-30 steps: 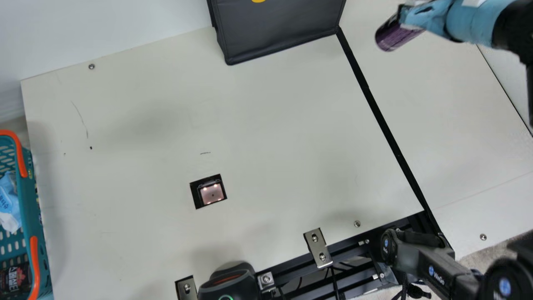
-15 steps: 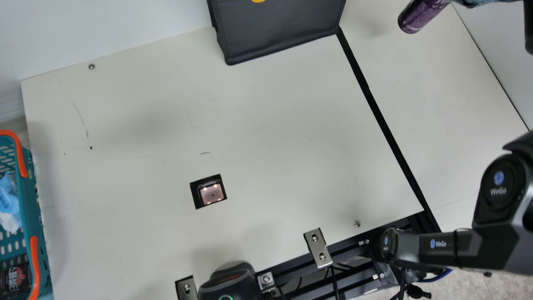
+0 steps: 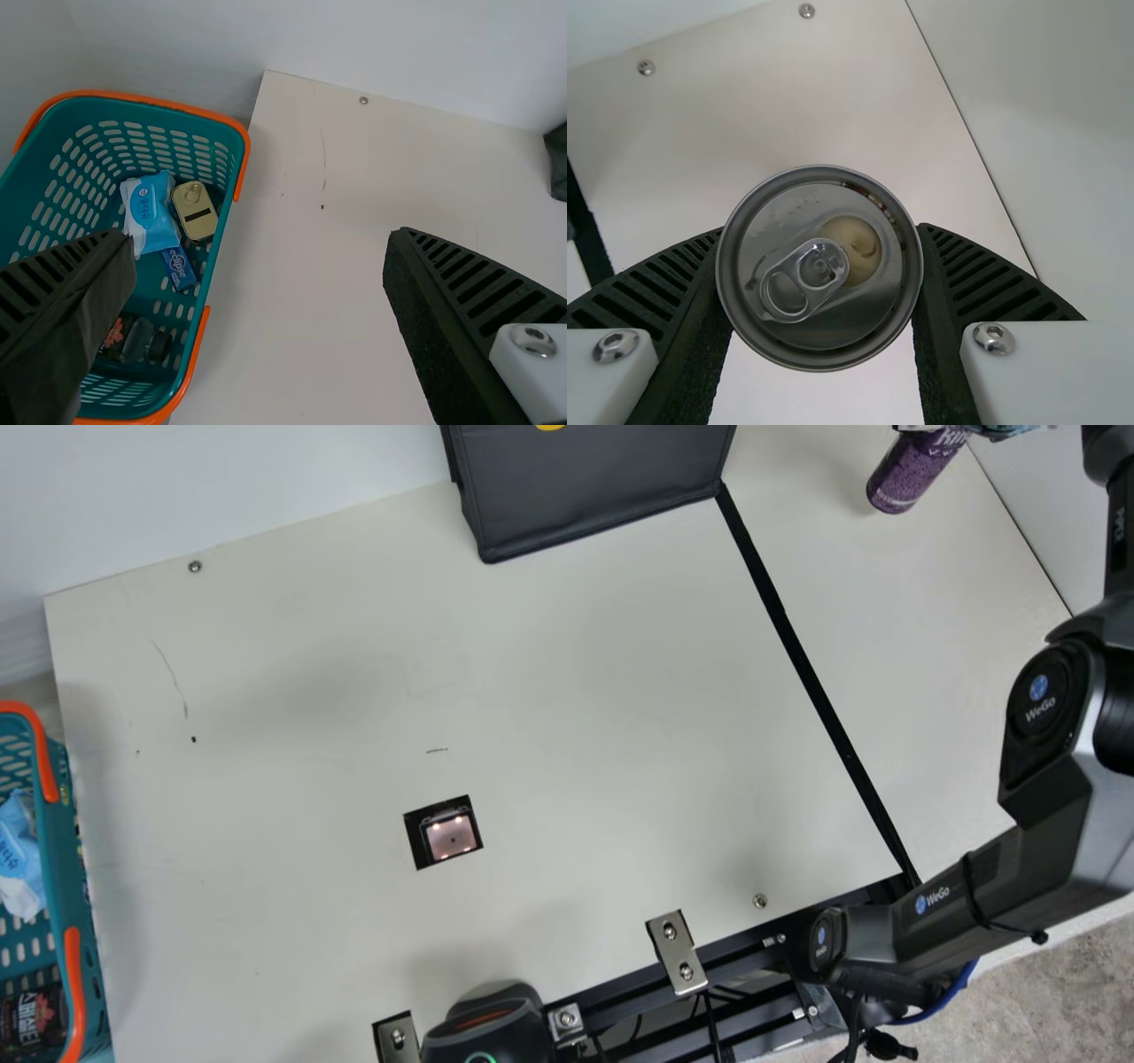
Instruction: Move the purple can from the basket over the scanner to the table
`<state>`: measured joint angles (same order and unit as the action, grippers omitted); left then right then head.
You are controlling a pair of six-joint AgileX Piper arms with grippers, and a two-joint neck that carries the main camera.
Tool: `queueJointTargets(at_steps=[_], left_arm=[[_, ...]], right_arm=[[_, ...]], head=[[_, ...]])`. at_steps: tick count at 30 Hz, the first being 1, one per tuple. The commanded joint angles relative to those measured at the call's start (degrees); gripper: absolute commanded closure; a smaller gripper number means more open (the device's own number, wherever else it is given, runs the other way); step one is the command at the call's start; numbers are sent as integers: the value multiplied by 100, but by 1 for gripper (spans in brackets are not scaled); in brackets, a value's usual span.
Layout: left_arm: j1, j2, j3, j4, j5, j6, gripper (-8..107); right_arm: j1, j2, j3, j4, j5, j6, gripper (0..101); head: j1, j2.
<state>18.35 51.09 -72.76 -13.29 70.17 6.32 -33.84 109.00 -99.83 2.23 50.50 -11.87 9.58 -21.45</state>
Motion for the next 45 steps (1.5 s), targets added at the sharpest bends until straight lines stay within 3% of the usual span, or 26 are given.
queueJointTargets(at_steps=[1, 13, 41, 45], left_arm=[[0, 0, 0, 0, 0, 0, 9], [0, 0, 0, 0, 0, 0, 9], [0, 0, 0, 0, 0, 0, 9], [0, 0, 0, 0, 0, 0, 9]], right_arm=[[-20, 79, -31, -26, -2, -13, 101], [-145, 355, -181, -56, 41, -40, 101], [-160, 308, -68, -262, 24, 15, 8], [-73, 92, 76, -601, -93, 204, 6]], head=[[-166, -13], [-166, -13], [-166, -13], [-166, -13]])
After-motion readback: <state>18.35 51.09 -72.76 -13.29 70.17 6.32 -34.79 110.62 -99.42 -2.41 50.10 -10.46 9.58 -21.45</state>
